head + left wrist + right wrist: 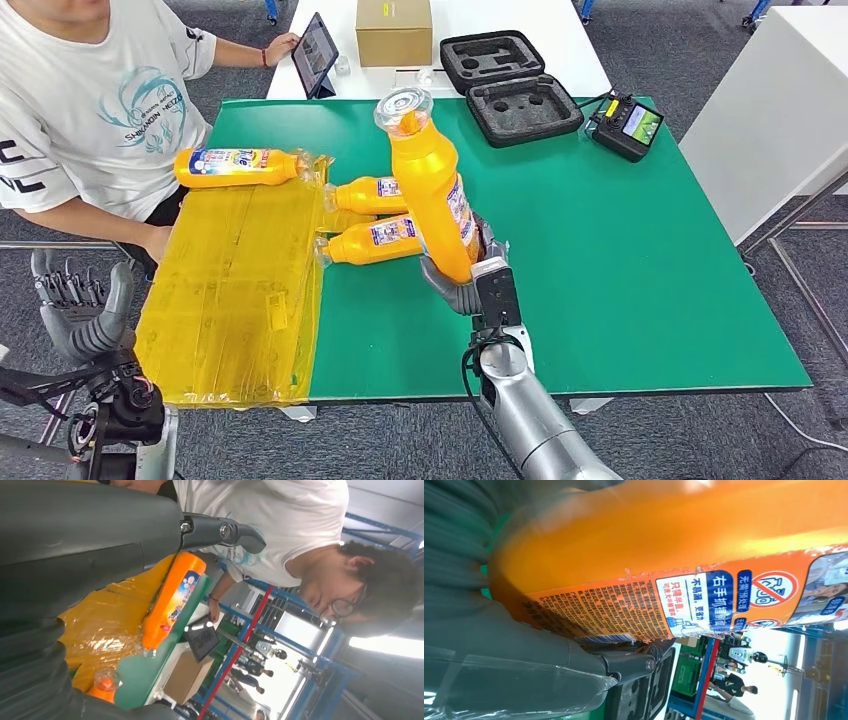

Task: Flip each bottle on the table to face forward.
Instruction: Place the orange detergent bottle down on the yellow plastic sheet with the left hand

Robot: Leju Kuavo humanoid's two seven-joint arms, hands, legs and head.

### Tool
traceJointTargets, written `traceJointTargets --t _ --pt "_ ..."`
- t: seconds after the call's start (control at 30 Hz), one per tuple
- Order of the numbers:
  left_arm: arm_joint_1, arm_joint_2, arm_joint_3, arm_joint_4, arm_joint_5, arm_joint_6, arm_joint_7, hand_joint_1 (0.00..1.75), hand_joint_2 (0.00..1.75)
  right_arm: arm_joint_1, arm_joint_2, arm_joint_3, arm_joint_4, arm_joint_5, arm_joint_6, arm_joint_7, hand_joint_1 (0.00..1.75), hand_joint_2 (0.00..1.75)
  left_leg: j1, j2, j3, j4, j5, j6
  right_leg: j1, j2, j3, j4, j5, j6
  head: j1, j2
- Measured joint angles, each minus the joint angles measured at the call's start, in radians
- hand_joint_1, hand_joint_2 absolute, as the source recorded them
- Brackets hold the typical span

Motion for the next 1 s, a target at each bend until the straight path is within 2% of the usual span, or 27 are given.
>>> traceJointTargets --t 0.1,0.2,0.37,0.5,0.67,1.0 --pt "0.006 0.0 -0.03 0.002 0.037 -0.09 0.084 0.0 1.75 -0.002 0.0 0.003 0.013 0.01 0.012 0.0 1.75 1.75 0.0 0.0 0.0 0.0 0.0 0.0 0.0 0.0 0.0 0.0 0.0 0.0 0.0 0.0" --pt "0.008 -0.002 -0.108 0.024 0.028 -0.182 0.163 0.0 1.75 -0.005 0.007 0.02 0.043 0.032 0.031 0.0 1.75 1.75 0.0 0.0 0.0 0.0 0.0 0.0 0.0 0.0 0.0 0.0 0.0 0.0 0.0 0.0" --pt "-0.012 -0.005 -0.287 0.109 -0.024 -0.221 0.192 0.0 1.75 -0.008 0.046 0.075 0.1 0.078 0.062 0.0 1.75 1.75 0.0 0.0 0.0 0.0 0.0 0.0 -0.001 0.0 0.0 0.0 0.0 0.0 0.0 0.0" --pt "-0.03 -0.002 -0.383 0.169 -0.028 -0.224 0.183 0.0 1.75 -0.017 0.076 0.124 0.158 0.108 0.092 0.0 1.75 1.75 0.0 0.0 0.0 0.0 0.0 0.0 0.0 0.0 0.0 0.0 0.0 0.0 0.0 0.0" --pt "-0.043 0.01 -0.433 0.205 -0.025 -0.227 0.178 0.0 1.75 -0.025 0.096 0.168 0.22 0.126 0.114 0.0 1.75 1.75 0.0 0.0 0.0 0.0 0.0 0.0 0.0 0.0 0.0 0.0 0.0 0.0 0.0 0.0" --pt "-0.048 0.028 -0.468 0.228 -0.029 -0.241 0.165 0.0 1.75 -0.059 0.103 0.2 0.294 0.143 0.128 0.032 1.75 1.75 0.0 0.0 0.0 0.0 0.0 0.0 0.0 0.0 0.0 0.0 0.0 0.0 0.0 0.0"
